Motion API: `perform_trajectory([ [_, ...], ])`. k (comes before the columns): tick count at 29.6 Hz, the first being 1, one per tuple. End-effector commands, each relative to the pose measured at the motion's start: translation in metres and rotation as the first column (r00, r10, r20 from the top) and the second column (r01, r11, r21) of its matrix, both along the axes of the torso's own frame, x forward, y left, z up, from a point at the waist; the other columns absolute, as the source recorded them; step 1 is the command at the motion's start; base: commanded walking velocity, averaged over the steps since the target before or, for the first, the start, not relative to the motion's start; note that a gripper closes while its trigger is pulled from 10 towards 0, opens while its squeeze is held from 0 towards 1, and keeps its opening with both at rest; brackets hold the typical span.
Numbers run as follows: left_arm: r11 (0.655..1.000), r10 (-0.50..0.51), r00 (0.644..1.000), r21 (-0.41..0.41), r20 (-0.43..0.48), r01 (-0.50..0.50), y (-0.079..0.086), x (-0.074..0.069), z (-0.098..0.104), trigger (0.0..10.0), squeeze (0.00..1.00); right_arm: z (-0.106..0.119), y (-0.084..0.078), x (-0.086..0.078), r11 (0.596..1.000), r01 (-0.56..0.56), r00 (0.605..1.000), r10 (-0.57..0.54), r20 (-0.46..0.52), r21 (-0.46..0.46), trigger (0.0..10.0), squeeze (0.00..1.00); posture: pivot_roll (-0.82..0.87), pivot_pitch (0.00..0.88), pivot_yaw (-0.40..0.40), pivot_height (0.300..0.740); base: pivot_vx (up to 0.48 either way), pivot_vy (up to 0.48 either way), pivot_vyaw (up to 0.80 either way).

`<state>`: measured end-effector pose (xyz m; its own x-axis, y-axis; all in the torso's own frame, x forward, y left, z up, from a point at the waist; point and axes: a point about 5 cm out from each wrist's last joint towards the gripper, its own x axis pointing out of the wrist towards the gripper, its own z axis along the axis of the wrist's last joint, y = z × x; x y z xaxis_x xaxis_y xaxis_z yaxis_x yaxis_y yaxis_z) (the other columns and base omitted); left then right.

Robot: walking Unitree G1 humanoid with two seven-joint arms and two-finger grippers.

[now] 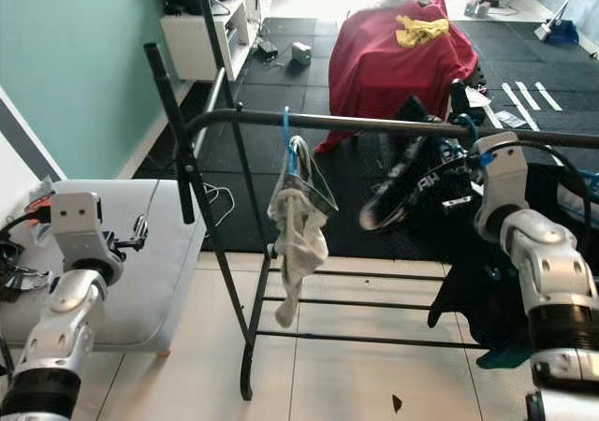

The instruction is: Hang hanger

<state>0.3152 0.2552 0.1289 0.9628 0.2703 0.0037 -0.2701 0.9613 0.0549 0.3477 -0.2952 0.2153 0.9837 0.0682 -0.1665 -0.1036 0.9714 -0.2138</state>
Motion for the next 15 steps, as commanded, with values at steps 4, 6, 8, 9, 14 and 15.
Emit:
perform_trajectory([
  [4, 1.0, -0.012, 1.0, 0.0, -0.01, 0.012, -0.001, -0.004, -0.002, 10.0, 0.0, -0.009, -0.01, 0.001, 0.998, 0.065, 0.994, -0.066, -0.084, -0.018, 10.0, 0.0, -0.03, 0.11, -0.013, 0.74, 0.0, 0.0, 0.0],
  [6, 0.999, -0.046, 0.999, -0.006, -0.013, 0.046, -0.006, -0.005, -0.002, 10.0, 0.0, -0.02, -0.009, 0.0, 0.998, 0.054, 0.989, -0.051, -0.138, 0.018, 10.0, 0.5, -0.03, 0.109, -0.014, 0.74, 0.0, 0.0, 0.0],
  [8, 0.998, -0.057, 0.998, -0.008, -0.015, 0.057, -0.008, -0.004, -0.002, 10.0, 0.0, -0.022, -0.008, 0.0, 0.999, 0.048, 0.989, -0.044, -0.142, 0.026, 10.0, 0.5, -0.03, 0.109, -0.014, 0.74, 0.0, 0.0, 0.0],
  [9, 0.998, -0.057, 0.998, -0.008, -0.015, 0.057, -0.008, -0.004, -0.002, 10.0, 0.0, -0.022, -0.008, 0.0, 0.999, 0.048, 0.989, -0.044, -0.142, 0.026, 10.0, 0.5, -0.03, 0.109, -0.014, 0.74, 0.0, 0.0, 0.0],
  [14, 0.992, -0.129, 0.99, 0.004, -0.054, 0.13, -0.02, -0.005, -0.013, 10.0, 0.0, -0.024, -0.003, -0.001, 0.998, 0.017, 0.995, -0.011, -0.098, 0.06, 10.0, 1.0, -0.04, 0.105, -0.011, 0.74, 0.0, 0.0, 0.0],
  [15, 0.991, -0.134, 0.989, 0.005, -0.056, 0.134, -0.021, -0.005, -0.013, 10.0, 0.0, -0.024, -0.003, 0.0, 0.998, 0.013, 0.996, -0.007, -0.09, 0.062, 10.0, 1.0, -0.04, 0.105, -0.011, 0.74, 0.0, 0.0, 0.0],
])
